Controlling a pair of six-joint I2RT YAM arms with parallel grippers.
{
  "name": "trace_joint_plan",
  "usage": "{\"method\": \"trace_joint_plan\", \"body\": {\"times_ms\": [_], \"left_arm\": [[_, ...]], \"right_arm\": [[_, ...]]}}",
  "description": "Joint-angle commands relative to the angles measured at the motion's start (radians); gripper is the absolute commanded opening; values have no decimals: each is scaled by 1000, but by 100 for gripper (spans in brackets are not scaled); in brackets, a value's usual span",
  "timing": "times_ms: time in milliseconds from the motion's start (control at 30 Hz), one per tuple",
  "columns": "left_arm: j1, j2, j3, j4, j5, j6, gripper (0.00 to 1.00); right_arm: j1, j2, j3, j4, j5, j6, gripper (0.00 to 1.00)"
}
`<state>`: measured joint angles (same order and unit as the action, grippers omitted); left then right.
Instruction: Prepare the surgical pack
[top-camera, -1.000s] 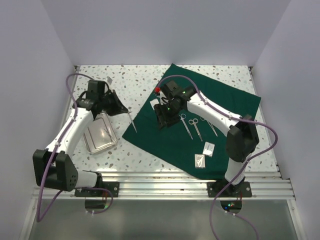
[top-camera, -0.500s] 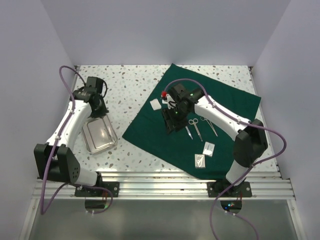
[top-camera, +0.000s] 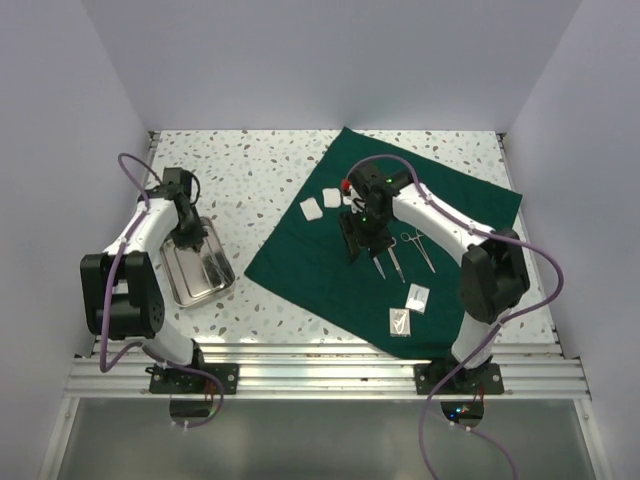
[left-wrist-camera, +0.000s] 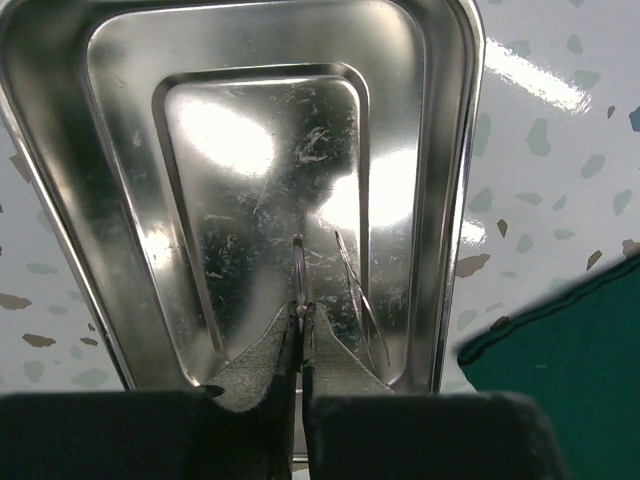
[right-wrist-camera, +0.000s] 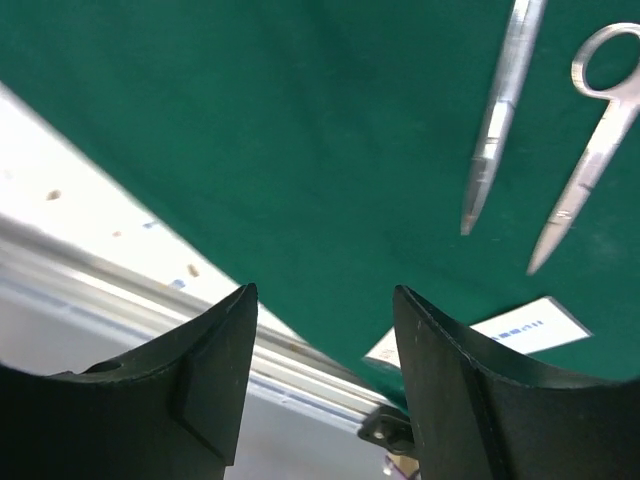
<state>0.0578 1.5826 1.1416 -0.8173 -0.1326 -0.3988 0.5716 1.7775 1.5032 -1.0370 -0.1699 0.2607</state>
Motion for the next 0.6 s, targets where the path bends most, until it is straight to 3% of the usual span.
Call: {"method": "trace_joint_plan", "body": {"times_ms": [0,33,67,167,267,567], "left_arm": [[10,2,-17,75,67,25,12],[8,-6,-19,76,80,17,21],[10,-10,-19,78,90,15,37],[-6,-29,4,67,103,17,48],[-16,-65,4,63,122,18,52],[-41,-211,-63,153,246,-20,51]], "right_arm": [[-15,57,41,-40,116,-18,60],[-18,71,48,-40,138,-24,59],[-19,98,55,-40,167,-40,59],[-27,135,66,-26,237,-54,56],[-35,175,52,14,274,-55,53],[-50,279,75,89,285,-72,42]]}}
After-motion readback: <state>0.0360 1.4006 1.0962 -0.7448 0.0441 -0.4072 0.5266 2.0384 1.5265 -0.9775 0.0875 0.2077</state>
